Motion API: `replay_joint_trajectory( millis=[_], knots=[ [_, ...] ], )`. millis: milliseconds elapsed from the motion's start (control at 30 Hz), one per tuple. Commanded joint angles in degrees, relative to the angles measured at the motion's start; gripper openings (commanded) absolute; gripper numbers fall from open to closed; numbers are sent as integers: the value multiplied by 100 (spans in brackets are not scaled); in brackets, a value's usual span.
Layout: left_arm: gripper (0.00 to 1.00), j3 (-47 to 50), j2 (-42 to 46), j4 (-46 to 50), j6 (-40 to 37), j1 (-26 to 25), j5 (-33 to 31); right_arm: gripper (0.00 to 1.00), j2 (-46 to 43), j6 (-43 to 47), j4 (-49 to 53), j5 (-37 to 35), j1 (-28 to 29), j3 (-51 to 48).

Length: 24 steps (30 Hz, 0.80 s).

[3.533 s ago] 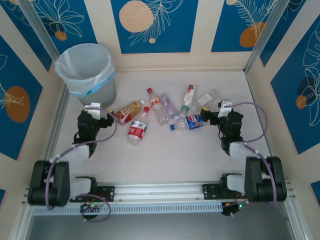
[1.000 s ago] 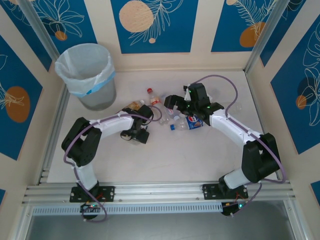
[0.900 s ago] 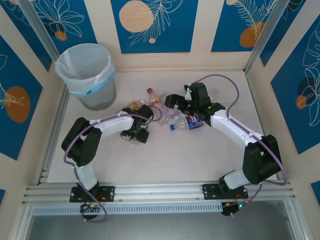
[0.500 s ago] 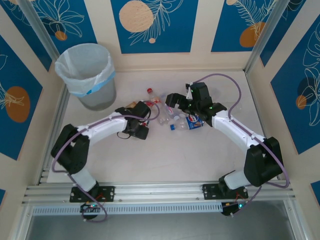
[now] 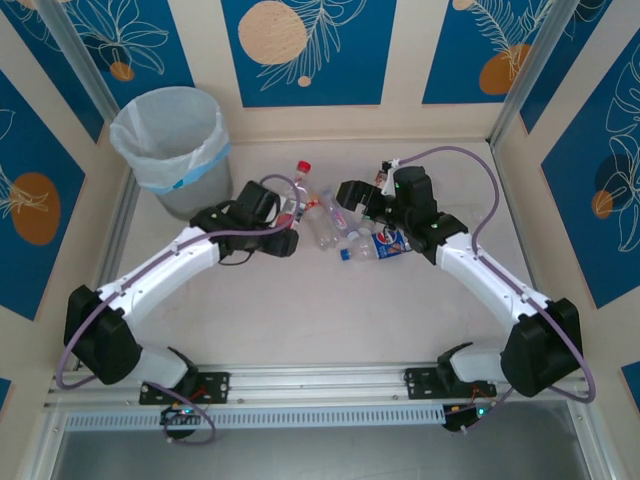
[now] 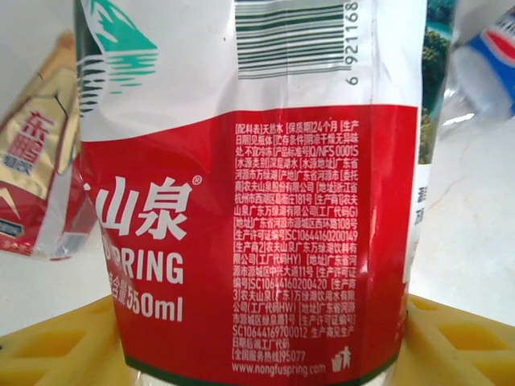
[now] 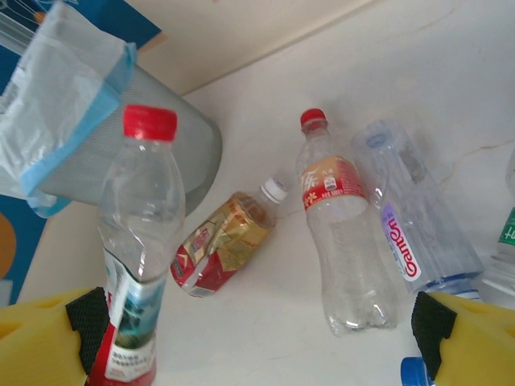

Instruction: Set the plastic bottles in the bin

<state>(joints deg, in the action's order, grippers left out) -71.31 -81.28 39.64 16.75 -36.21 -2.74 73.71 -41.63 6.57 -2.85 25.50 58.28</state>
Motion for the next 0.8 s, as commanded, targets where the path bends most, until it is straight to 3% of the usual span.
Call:
replay_joint_trajectory(
  millis=[0,133,300,500,767],
  knots=[
    [69,-526,212,182,-31,233,482,100,-254,-113,-300,-110,-9,-122],
    [69,-913,317,126,-4,568,633,100,-362,-159,-466,-110,-10,-267],
    [71,-1417,445,166,-242,1001,166,100,-359,-227,-595,-59,-18,-353],
    [73,-1788,521,-277,-248,2147,90,100,-301,-258,-648,-37,-10,-370],
    [73,-2914,-540,-595,-669,3290,-14,100,-234,-263,-582,71,-10,-317]
  ],
)
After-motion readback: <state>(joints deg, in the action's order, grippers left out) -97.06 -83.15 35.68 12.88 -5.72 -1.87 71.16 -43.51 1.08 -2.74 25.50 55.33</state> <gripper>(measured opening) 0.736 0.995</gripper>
